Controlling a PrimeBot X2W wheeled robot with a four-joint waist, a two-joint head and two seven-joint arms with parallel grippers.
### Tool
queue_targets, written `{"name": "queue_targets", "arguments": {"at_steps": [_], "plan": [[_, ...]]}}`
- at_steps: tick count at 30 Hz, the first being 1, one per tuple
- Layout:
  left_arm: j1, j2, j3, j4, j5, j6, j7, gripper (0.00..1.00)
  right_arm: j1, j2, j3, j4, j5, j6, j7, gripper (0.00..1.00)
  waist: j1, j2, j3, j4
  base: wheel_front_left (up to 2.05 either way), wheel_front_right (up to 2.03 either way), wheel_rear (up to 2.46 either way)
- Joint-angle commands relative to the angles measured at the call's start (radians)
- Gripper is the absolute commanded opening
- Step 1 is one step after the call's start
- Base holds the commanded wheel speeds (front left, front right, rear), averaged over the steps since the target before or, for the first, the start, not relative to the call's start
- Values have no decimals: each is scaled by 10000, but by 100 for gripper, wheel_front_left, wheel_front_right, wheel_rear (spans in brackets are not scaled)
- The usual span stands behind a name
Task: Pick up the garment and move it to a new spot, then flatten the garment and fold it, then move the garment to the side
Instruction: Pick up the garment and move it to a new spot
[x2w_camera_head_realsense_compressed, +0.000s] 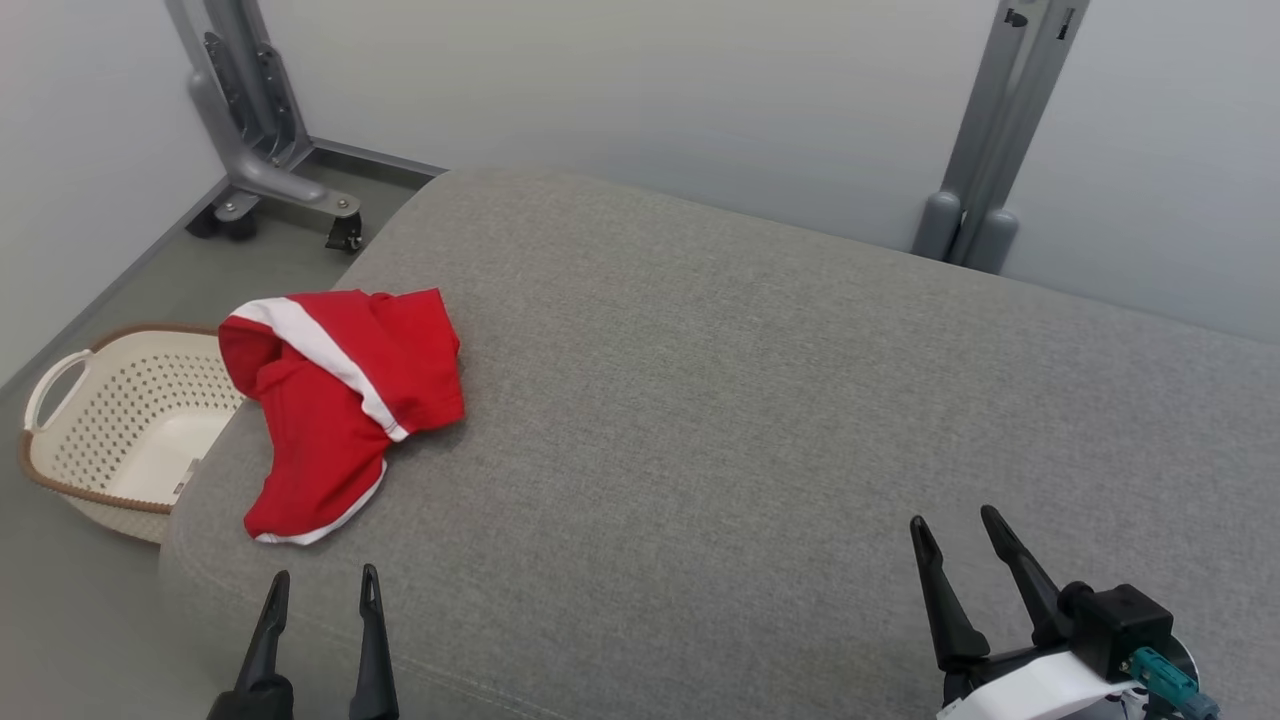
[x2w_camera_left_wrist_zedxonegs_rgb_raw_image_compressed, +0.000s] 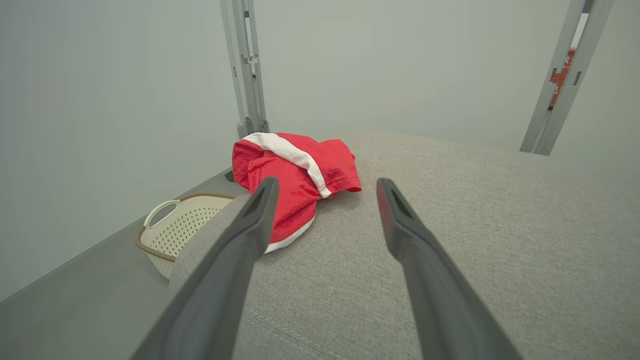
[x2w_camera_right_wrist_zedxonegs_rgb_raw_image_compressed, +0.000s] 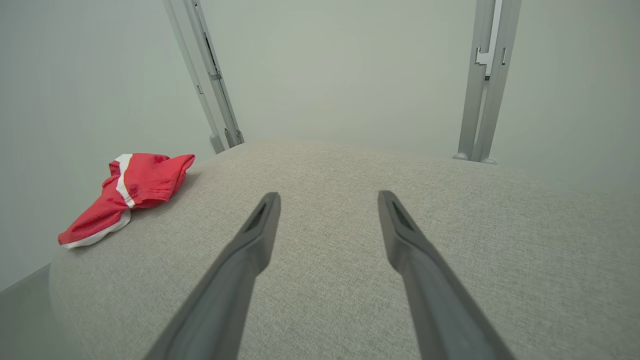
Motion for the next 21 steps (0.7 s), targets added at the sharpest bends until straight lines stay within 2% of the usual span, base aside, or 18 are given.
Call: {"name": "queue_targets", "arguments": {"at_steps": [1,7,11,14,21], "plan": [[88,15,19,-33,-75,44,0,100,56,-78,-33,-14,-45,-11,-22,100,0,0,115,412,0,0,0],[-688,15,128,-189,-285,128,0,100,-298,-584,45,-149,-188,-11,-22,100,0,0,985,522,0,0,0],[-1990,36,309,91,-205,-79,0,100,-633,-1212,145,-189,-322,-13,-22,100,0,0,1928,492,0,0,0],[-3412,273,508,962,-121,-259,0,100,-1024,-1773,162,-302,-391,-11,-22,100,0,0,2747,377,0,0,0],[-7115,1175,1007,4300,-720,-924,99,100,-1751,-2828,156,-531,-448,-13,-22,100,0,0,4303,-68,0,0,0]]}}
